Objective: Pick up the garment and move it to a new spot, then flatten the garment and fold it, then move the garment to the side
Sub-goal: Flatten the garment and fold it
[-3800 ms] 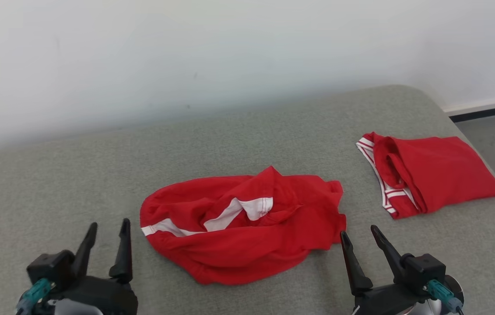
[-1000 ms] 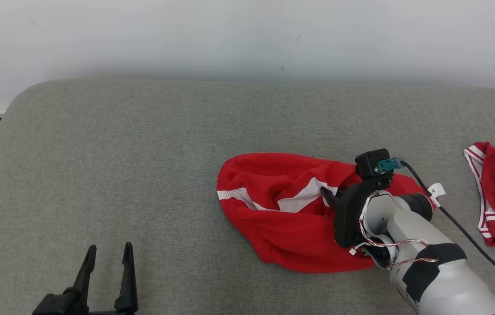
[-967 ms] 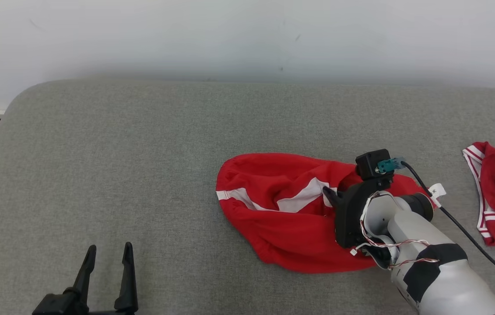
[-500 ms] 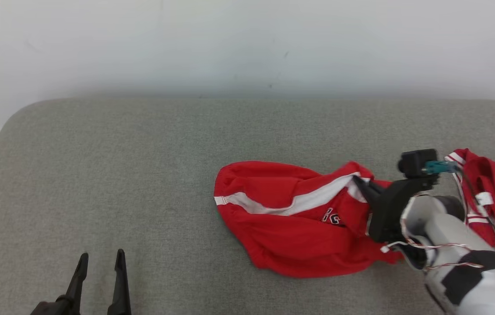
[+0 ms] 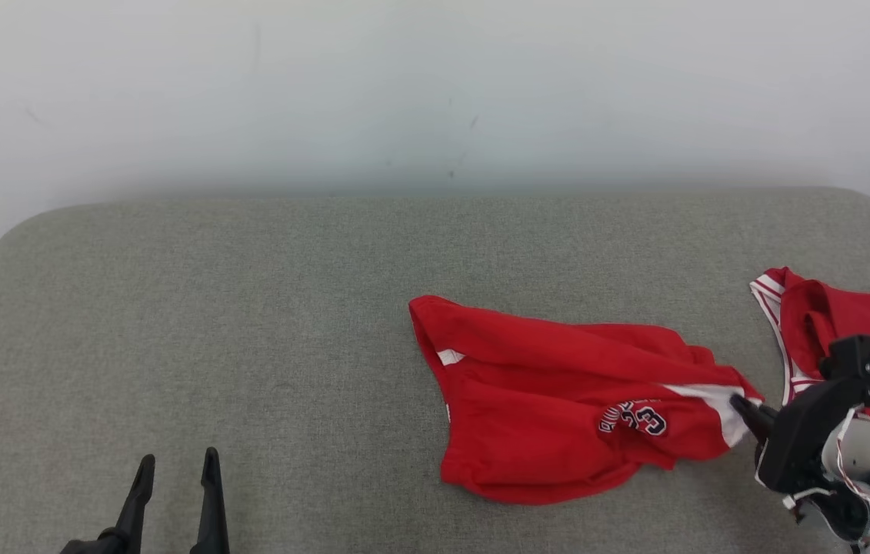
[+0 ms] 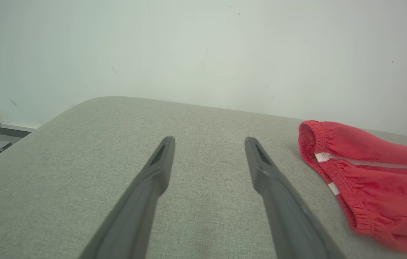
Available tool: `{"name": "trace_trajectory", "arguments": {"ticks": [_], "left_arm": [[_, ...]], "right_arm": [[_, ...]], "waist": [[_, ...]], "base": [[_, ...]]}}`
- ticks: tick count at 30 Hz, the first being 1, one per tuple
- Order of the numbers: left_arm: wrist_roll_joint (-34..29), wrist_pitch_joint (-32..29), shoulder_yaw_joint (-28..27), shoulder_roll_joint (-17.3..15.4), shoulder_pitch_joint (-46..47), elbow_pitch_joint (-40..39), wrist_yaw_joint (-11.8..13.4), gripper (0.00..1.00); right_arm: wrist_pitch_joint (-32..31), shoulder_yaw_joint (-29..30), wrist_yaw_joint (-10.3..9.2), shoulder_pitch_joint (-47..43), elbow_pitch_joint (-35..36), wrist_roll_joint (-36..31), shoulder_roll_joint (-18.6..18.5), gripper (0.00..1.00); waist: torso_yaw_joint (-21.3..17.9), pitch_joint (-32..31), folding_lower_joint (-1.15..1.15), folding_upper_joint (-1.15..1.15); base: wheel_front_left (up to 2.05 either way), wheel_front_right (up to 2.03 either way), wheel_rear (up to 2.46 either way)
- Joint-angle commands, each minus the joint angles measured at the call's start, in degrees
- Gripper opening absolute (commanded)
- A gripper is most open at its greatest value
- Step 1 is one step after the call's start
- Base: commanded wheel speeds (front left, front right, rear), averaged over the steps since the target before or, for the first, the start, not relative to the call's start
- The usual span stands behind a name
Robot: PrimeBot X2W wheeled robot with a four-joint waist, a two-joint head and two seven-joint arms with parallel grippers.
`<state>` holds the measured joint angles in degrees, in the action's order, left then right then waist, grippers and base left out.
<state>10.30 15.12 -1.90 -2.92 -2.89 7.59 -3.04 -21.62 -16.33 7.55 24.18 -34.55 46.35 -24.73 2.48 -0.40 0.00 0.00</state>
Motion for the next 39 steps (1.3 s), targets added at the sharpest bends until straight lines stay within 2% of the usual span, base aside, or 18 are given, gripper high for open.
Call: {"name": "trace_trajectory", "arguments": {"ticks": [1,5,6,7,8,13,14,18,22,25,31,39], "left_arm": [[0.2,0.0,-0.1,0.0,-0.8,-0.2,0.0,1.0],[0.1,0.0,-0.2,0.0,-0.9,-0.4,-0.1,1.0],[0.0,0.0,-0.2,0.0,-0.9,-0.4,-0.1,1.0],[-0.1,0.0,-0.2,0.0,-1.0,-0.4,-0.2,1.0],[-0.1,0.0,-0.2,0.0,-1.0,-0.4,-0.2,1.0],[-0.4,0.0,0.0,0.0,-1.2,-0.2,-0.2,1.0],[-0.4,0.0,0.0,0.0,-1.2,-0.2,-0.2,1.0],[-0.4,0.0,-0.1,0.0,-1.5,-0.2,0.0,1.0],[-0.3,0.0,-0.3,0.0,-2.2,-0.4,0.3,1.0],[0.0,0.0,-0.5,0.0,-2.4,-0.8,0.5,1.0],[0.3,0.0,-0.3,0.0,-2.1,-1.0,1.1,1.0],[0.5,0.0,-0.2,0.0,-1.7,-0.8,1.5,1.0]], "right_arm": [[-1.3,1.7,-0.15,-2.2,-0.1,-1.8,0.1,0.0],[-2.3,7.6,-0.15,-5.4,-1.3,-7.3,2.1,0.0],[-2.0,8.9,-0.15,-5.9,-1.8,-9.3,2.5,0.1],[-2.0,10.0,-0.15,-6.4,-2.1,-11.2,3.1,0.44],[-1.8,11.2,-0.15,-6.8,-2.2,-12.9,3.9,1.0],[-2.5,16.1,-0.16,-9.4,-1.0,-21.3,7.8,1.0],[-2.5,16.1,-0.16,-9.4,-1.0,-21.3,7.8,1.0],[-1.9,19.4,-0.16,-12.3,2.9,-27.9,9.9,1.0],[4.4,22.9,-0.16,-15.6,10.6,-34.4,13.1,1.0],[11.7,24.8,-0.16,-17.7,17.5,-37.9,16.7,1.0],[22.8,19.1,-0.16,-21.5,25.4,-40.4,19.9,1.0],[29.7,13.4,-0.16,-23.4,25.4,-41.6,20.3,1.0]], "waist": [[0.1,-0.1,0.0,0.0],[0.1,-0.1,0.0,0.0],[0.2,-0.1,0.0,0.0],[0.2,-0.1,0.0,0.0],[0.2,-0.1,0.0,0.0],[0.4,-0.6,0.0,0.0],[0.4,-0.6,0.0,0.0],[0.3,-1.1,0.0,0.0],[-0.2,-1.4,0.0,0.0],[-0.8,-1.5,0.0,0.0],[-1.8,-1.5,0.0,0.0],[-3.1,-2.2,0.0,0.0]], "base": [[0.0,0.0,0.0],[0.0,0.0,0.0],[0.0,0.0,0.0],[0.0,0.0,0.0],[0.0,0.0,0.0],[0.0,0.0,0.0],[0.0,0.0,0.0],[0.0,0.0,0.0],[0.0,0.0,0.0],[0.0,0.0,0.0],[0.0,0.0,0.0],[0.0,0.0,0.0]]}}
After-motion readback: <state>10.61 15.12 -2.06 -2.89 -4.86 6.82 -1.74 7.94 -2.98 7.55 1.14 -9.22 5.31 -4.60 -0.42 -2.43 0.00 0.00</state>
